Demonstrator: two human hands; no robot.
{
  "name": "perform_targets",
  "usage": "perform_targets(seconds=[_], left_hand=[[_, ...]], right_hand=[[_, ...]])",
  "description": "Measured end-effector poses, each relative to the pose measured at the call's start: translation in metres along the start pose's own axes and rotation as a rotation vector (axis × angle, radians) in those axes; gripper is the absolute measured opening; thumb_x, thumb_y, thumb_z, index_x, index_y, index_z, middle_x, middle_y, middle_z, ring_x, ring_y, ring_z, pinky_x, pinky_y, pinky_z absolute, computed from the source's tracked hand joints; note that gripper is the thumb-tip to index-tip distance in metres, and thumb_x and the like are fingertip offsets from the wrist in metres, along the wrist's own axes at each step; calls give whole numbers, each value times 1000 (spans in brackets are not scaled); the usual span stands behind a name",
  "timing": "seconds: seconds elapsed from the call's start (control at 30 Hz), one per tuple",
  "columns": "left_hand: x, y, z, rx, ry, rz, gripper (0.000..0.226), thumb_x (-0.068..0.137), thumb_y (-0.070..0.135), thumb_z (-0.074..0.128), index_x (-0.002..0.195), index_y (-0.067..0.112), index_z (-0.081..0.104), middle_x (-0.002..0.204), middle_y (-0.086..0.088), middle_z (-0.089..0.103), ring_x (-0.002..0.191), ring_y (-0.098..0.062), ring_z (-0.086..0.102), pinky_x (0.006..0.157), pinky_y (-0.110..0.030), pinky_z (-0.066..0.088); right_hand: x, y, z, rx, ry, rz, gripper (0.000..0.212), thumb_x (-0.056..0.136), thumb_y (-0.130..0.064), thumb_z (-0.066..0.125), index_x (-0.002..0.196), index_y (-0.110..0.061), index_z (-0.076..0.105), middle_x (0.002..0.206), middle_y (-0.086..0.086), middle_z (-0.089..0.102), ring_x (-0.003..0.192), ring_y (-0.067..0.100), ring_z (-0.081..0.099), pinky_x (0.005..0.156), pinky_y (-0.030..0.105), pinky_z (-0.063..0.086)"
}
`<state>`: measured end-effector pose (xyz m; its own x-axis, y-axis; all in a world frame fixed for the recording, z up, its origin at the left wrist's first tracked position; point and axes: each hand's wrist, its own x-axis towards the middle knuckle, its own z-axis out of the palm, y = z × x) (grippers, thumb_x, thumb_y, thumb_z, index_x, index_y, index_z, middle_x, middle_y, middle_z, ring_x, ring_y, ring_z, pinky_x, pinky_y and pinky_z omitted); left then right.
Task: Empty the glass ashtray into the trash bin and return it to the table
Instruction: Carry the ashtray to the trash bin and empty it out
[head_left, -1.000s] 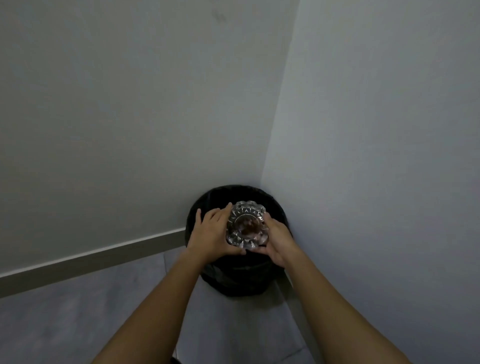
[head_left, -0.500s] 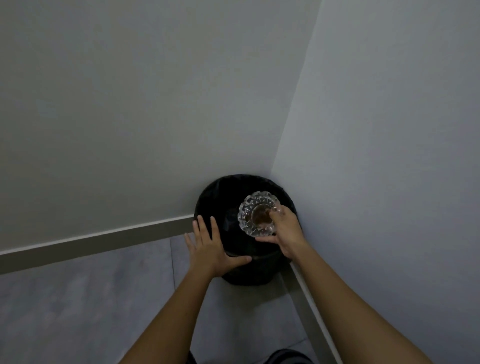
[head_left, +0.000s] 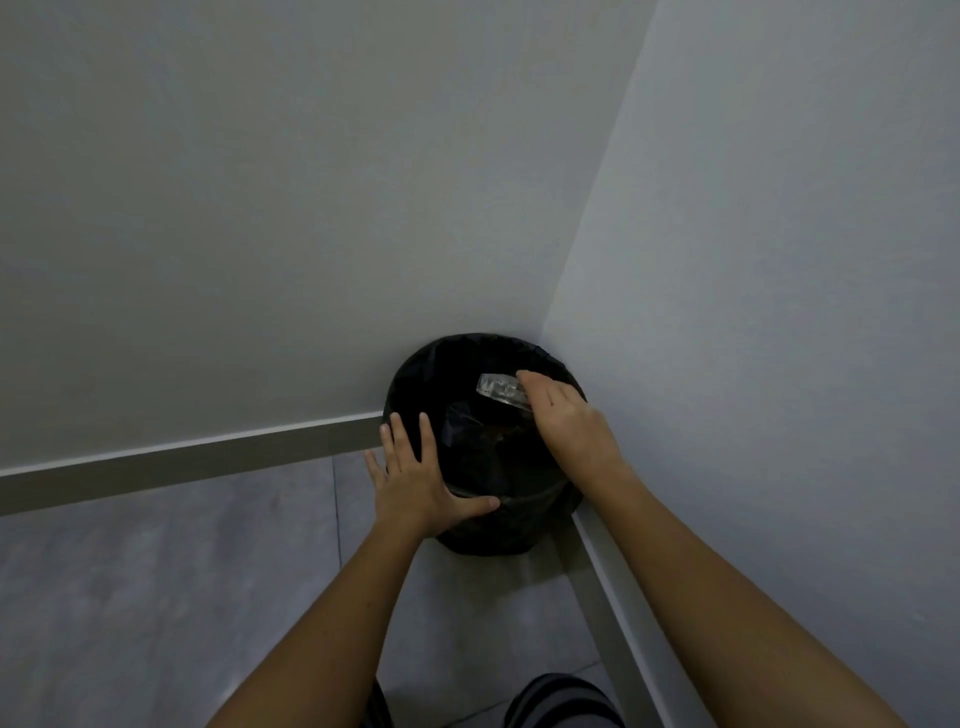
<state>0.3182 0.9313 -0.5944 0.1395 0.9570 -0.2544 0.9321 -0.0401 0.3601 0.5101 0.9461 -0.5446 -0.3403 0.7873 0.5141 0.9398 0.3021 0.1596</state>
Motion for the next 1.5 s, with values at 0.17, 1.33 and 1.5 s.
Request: perform_targets(seconds=[0.17,1.33,1.5], left_hand=[[-1,0,0,-16,15,2,142,55,87,56,148,15,-23,156,-19,-28,145,-34,-24,116,-55,-8],[-2,6,0,10,26,-76,143,52,90,54,150,14,-18,156,-18,-27,145,-35,-21,117,-56,-5],[-2,9,-3,51,30,-41,144,51,91,52,150,15,-18,156,-19,-26,145,-35,-21,117,-56,-5]], right_hand=[[-15,11,5,-213,47,-206,28,92,-4,41,112,-10,60,99,3,74,80,23,72,44,28,58],[-42,18,-2,-253,-74,-382,32,89,-11,43,115,-8,62,98,9,72,77,30,70,42,36,57],[-60,17,-3,-236,-163,-468,29,90,-14,45,113,-8,62,99,9,71,77,32,69,43,39,57]])
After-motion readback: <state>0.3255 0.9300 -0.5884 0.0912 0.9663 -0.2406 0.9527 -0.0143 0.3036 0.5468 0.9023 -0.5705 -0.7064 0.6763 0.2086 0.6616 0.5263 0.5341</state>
